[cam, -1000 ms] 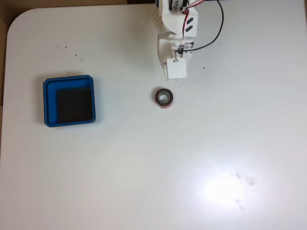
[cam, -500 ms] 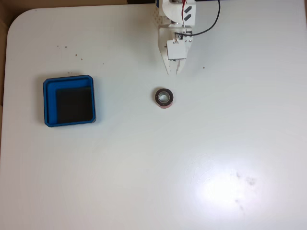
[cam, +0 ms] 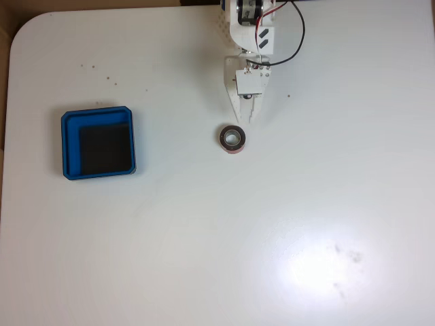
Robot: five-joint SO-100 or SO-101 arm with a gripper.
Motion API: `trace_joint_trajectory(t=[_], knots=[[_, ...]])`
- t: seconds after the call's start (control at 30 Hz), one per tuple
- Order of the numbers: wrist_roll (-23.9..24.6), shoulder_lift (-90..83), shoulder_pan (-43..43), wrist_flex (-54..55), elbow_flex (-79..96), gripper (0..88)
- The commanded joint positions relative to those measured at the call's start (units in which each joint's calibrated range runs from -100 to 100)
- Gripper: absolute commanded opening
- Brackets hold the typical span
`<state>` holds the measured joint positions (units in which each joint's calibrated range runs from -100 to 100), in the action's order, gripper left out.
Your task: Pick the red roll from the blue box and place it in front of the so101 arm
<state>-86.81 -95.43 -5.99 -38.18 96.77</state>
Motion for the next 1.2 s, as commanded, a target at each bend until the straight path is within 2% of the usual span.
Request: trace_joint_trajectory(t=[0.0, 0.17, 0.57, 1.17], knots=[[-0.2, -3.6, 0.2, 5.1, 3.0, 7.5], [-0.3, -3.6, 0.6, 5.1, 3.2, 7.5], [-0.4, -3.5, 7.8, 5.0, 3.2, 7.5], [-0.4, -3.5, 7.0, 5.0, 3.2, 5.0]])
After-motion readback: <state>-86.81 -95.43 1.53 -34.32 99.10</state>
